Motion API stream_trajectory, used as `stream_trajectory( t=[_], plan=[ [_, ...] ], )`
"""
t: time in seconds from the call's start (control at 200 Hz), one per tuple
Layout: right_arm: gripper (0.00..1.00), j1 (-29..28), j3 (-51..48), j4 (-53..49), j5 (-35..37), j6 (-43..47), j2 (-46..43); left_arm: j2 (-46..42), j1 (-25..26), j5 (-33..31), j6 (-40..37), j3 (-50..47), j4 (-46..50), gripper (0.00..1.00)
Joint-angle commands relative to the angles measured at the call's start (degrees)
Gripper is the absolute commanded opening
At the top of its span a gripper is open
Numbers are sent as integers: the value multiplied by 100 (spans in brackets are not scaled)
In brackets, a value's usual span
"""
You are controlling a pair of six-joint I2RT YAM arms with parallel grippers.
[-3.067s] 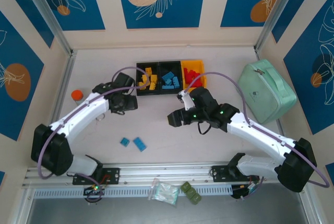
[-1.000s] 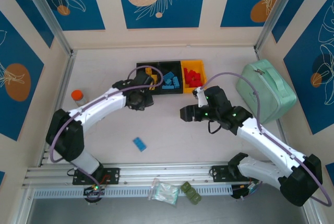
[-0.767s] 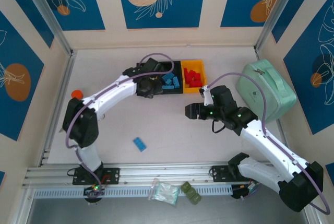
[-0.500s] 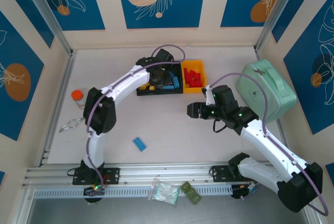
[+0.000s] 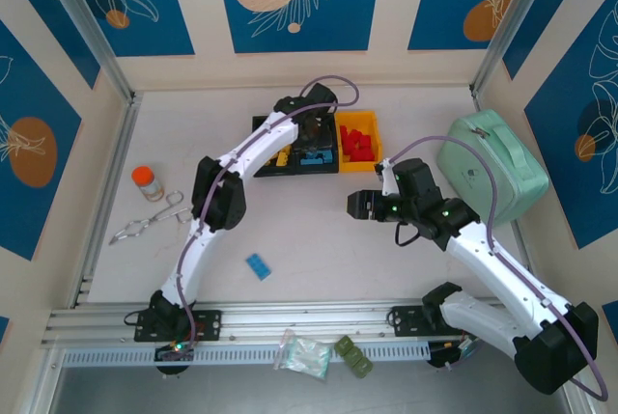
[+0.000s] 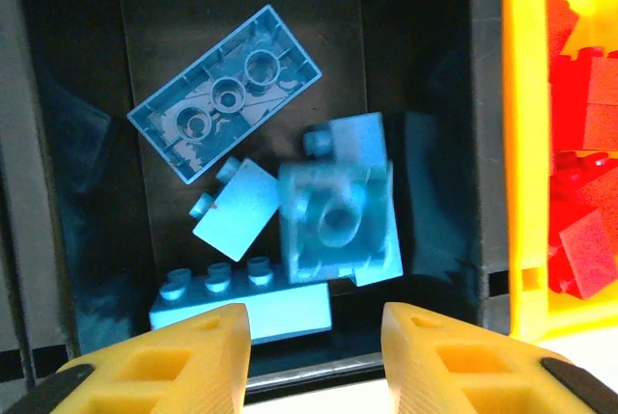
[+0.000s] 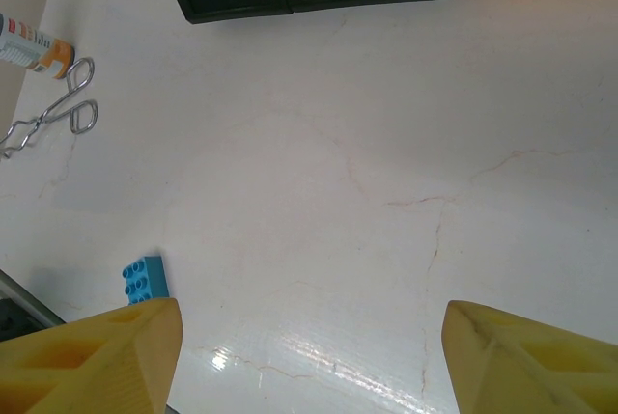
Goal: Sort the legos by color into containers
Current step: Place the lego in the container.
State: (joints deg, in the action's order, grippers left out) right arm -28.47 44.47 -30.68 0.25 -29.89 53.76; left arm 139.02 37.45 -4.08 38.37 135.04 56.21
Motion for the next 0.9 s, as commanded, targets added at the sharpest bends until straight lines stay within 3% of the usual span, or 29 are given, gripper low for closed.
stream_trajectory(
  t=[0.0,0.16,0.46,0.69,0.895],
  plan=[
    [72,26,-100,-54,47,-54,-78,107,-71,55,-162,220,201,42],
    [72,21,-118,-1,-11,-83,-47,28,-57,129,-187,233,175,51],
    [72,7,-67,21,-37,-71,-2,-780,-14,182,-351,-300,22,54],
    [72,-186,64,31,-200,105,84,-1908,1,422,-365,-1784,-578,56],
    [72,-691,270,50,-315,298,403,-3258,-7,561,-270,-3733,-1146,57]
  ],
)
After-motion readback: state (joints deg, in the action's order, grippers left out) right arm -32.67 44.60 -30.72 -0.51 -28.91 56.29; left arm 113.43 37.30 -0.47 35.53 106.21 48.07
